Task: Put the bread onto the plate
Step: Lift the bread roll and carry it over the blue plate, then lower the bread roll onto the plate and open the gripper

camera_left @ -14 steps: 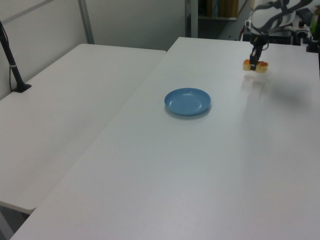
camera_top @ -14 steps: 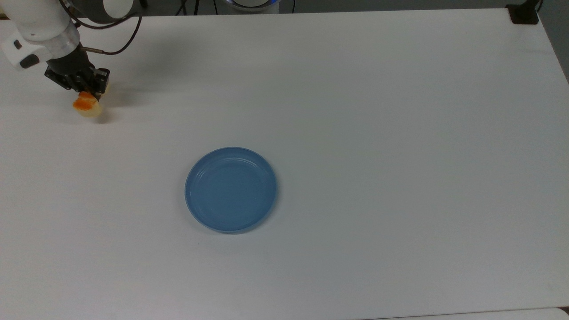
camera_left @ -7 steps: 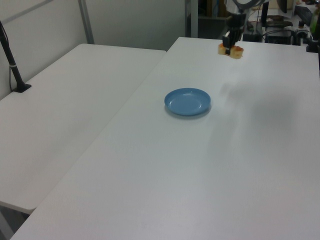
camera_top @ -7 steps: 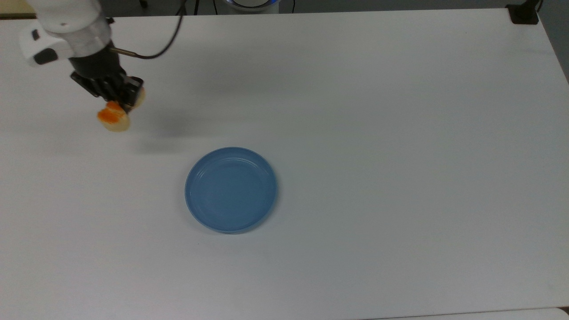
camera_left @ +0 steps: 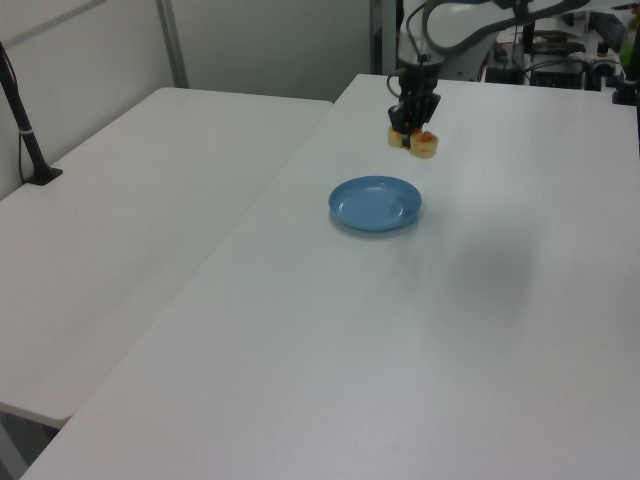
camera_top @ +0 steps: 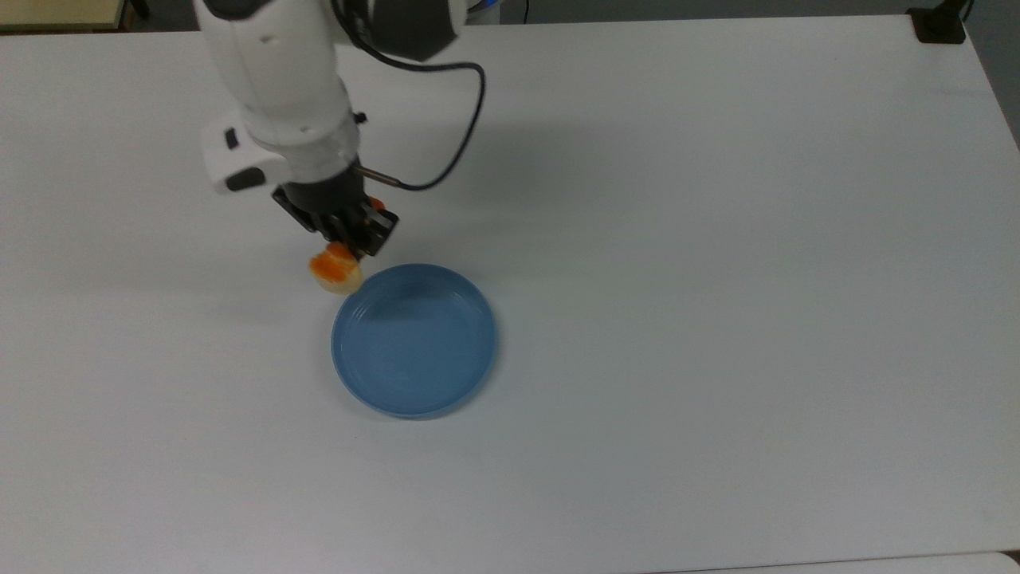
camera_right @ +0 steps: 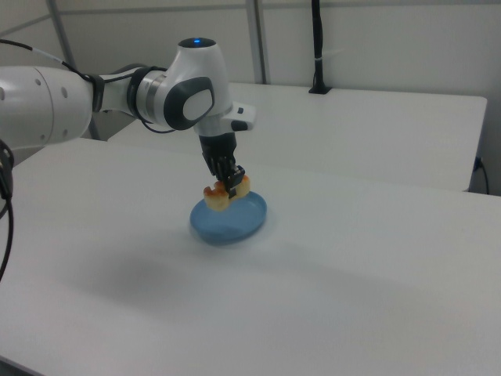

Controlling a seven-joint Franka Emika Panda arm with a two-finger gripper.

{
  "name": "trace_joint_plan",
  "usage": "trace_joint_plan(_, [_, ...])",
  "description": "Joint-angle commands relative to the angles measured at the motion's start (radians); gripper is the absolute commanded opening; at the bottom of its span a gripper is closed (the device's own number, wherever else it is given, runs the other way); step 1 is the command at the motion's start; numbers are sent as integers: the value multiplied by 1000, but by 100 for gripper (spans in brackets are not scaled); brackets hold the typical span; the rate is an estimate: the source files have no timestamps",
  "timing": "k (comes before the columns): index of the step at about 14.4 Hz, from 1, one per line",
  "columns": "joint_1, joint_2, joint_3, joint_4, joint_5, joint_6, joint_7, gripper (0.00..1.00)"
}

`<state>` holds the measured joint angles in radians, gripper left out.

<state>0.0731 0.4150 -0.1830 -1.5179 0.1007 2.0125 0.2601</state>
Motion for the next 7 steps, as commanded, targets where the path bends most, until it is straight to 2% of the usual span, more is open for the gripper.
trace_joint_plan(1, [51, 91, -12, 80, -24, -6, 65, 0])
trace_joint_plan(4, [85, 180, -12, 157, -36, 6, 62, 0])
trace_joint_plan(7, [94, 226, -12, 179, -36, 32, 64, 0])
